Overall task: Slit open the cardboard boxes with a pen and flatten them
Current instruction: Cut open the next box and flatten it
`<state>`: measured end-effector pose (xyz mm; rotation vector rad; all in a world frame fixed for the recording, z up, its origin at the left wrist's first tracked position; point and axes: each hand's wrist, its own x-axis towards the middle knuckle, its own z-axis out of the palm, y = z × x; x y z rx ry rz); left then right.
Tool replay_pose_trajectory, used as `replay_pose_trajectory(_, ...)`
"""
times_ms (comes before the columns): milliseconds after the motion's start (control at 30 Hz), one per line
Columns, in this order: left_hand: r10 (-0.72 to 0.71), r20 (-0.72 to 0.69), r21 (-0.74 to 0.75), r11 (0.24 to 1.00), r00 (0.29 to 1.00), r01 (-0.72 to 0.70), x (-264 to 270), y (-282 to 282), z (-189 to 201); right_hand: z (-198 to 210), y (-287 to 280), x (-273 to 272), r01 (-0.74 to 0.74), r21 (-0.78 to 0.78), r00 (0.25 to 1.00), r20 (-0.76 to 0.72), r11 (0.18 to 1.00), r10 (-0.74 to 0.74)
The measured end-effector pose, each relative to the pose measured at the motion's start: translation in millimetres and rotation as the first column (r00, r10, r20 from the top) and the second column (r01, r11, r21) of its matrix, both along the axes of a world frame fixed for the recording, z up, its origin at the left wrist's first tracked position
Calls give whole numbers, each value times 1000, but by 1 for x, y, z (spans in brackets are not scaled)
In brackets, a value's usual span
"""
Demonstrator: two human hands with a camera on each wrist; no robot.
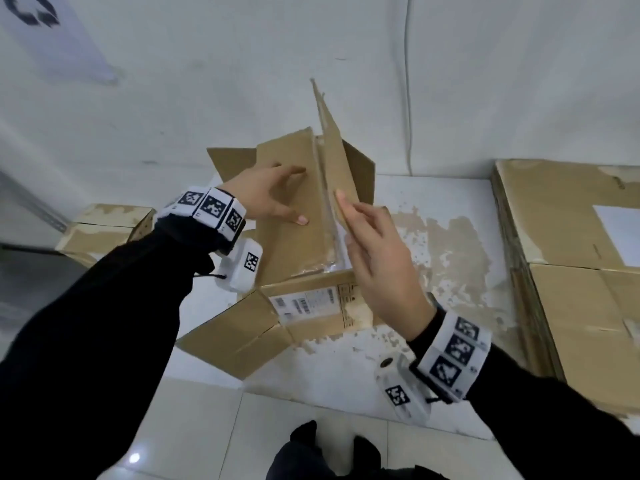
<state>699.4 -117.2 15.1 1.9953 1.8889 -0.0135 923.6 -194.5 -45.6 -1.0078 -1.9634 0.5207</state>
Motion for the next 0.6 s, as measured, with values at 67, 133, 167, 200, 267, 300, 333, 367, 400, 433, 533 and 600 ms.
replay_pose_trajectory(67,99,265,30,993,959,-111,5,-16,4,2,-12,-3,0,11,996,91,1000,-1)
replay_pose_trajectory(133,217,574,-6,965,789,-261,24,-39,14,4,-24,-8,-34,-23,985,168,999,38)
replay_pose_trajectory(167,257,670,-60,954,696,-294,33,-51,16,4,-31,-11,-63,-37,977,201,997,69)
replay_pose_trajectory(200,263,702,-84,954,662,-289,42,-59,14,3,-37,-14,-95,-55,971,217,994,104)
replay_pose_trajectory(267,248,697,-50,953,673,-300,52,-68,7,4,-40,-13,-144,-140,981,110,980,160)
replay_pose_trajectory(300,245,687,-24,949,684,-316,52,-70,4,2,-36,-7,-153,-193,987,13,969,159)
replay_pose_trajectory(333,250,671,-16,946,698,-323,49,-71,3,-3,-28,0,-145,-232,989,-44,962,138)
replay_pose_trajectory(367,254,668,-24,947,699,-321,45,-71,3,-6,-16,9,-121,-255,993,-22,959,119)
replay_pose_trajectory(400,254,655,-25,949,712,-315,41,-72,3,-8,-5,19,-97,-275,987,95,957,127)
replay_pose_trajectory(433,245,632,-5,950,735,-312,37,-73,3,-11,3,28,-82,-278,957,247,957,154)
replay_pose_trajectory(533,189,493,153,942,849,-299,30,-74,7,-16,8,51,-32,-15,776,630,999,34)
replay_pose_trajectory(600,142,377,251,935,915,-249,31,-71,10,-8,-13,66,-54,35,715,699,998,14)
